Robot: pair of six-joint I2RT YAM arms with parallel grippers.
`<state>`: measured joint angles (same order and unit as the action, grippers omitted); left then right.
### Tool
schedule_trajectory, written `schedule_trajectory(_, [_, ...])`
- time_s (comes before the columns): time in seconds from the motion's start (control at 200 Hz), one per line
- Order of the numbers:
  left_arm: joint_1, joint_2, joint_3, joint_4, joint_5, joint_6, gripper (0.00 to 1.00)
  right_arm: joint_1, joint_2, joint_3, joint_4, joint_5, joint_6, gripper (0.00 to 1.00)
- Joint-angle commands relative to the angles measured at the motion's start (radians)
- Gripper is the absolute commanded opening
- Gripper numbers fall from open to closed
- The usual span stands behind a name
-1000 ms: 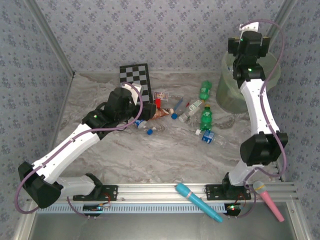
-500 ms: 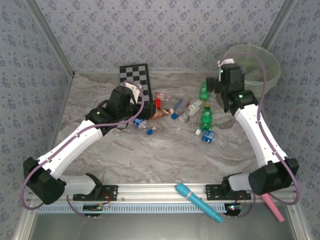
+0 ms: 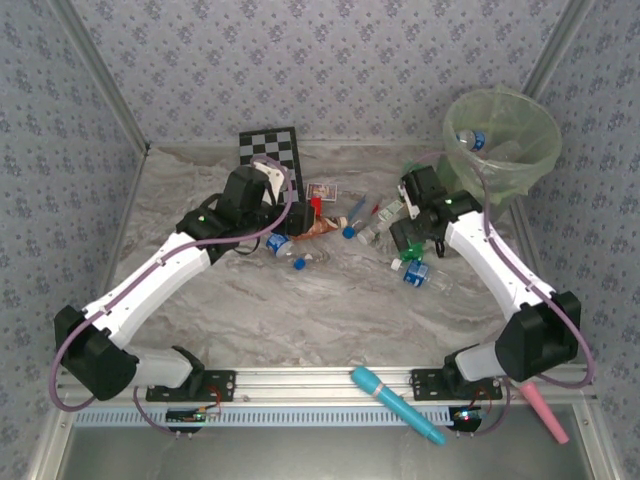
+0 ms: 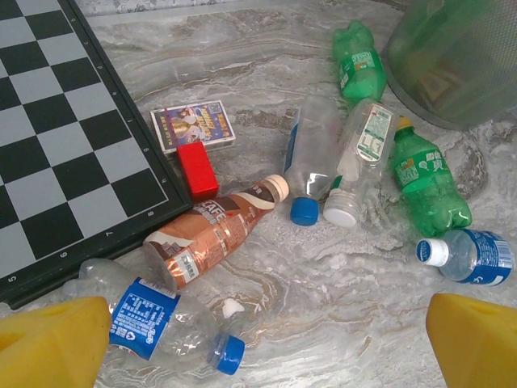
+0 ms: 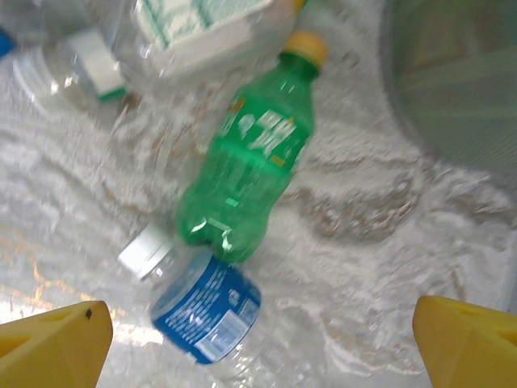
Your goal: Put the plastic bottles in the bin
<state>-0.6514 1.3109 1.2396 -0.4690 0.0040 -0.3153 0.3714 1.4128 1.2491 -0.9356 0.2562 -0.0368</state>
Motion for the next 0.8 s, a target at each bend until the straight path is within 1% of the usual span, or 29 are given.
schedule_trajectory(0.0, [0.006,-0.012,0.023,-0.012,0.015,0.004,1.00,0.019,0.041,-0.027,-0.110,-0.065,0.029,0.98])
schedule_trajectory(0.045, [0.006,-0.017,0.019,-0.011,0.011,0.001,1.00,0.029,0.052,-0.042,-0.121,-0.069,0.029,1.00])
schedule_trajectory(0.1, [0.008,-0.023,0.013,-0.012,0.008,-0.001,1.00,0.042,0.066,-0.048,-0.131,-0.061,0.029,1.00])
schedule_trajectory(0.12, [0.007,-0.025,0.011,-0.013,0.006,-0.001,1.00,0.046,0.073,-0.082,-0.136,-0.057,0.029,1.00])
schedule_trajectory(0.17, [0.008,-0.029,0.008,-0.013,0.004,-0.001,1.00,0.050,0.085,-0.105,-0.142,-0.047,0.031,1.00])
schedule_trajectory(0.405, [0.009,-0.034,0.005,-0.019,0.000,-0.001,1.00,0.042,0.128,-0.180,-0.113,-0.061,0.059,1.00])
schedule_trajectory(0.475, [0.011,-0.033,0.003,-0.018,0.001,0.001,1.00,0.048,0.164,-0.172,-0.115,-0.031,0.057,1.00])
schedule_trajectory(0.655, [0.013,-0.033,0.003,-0.015,0.002,0.001,1.00,0.082,0.230,-0.153,-0.129,-0.028,0.062,1.00])
schedule_trajectory(0.76, [0.013,-0.033,0.003,-0.013,0.004,0.001,1.00,0.093,0.253,-0.135,-0.129,-0.051,0.058,1.00])
schedule_trajectory(0.795, [0.013,-0.033,0.002,-0.011,0.004,0.000,1.00,0.100,0.260,-0.128,-0.129,-0.066,0.058,0.99])
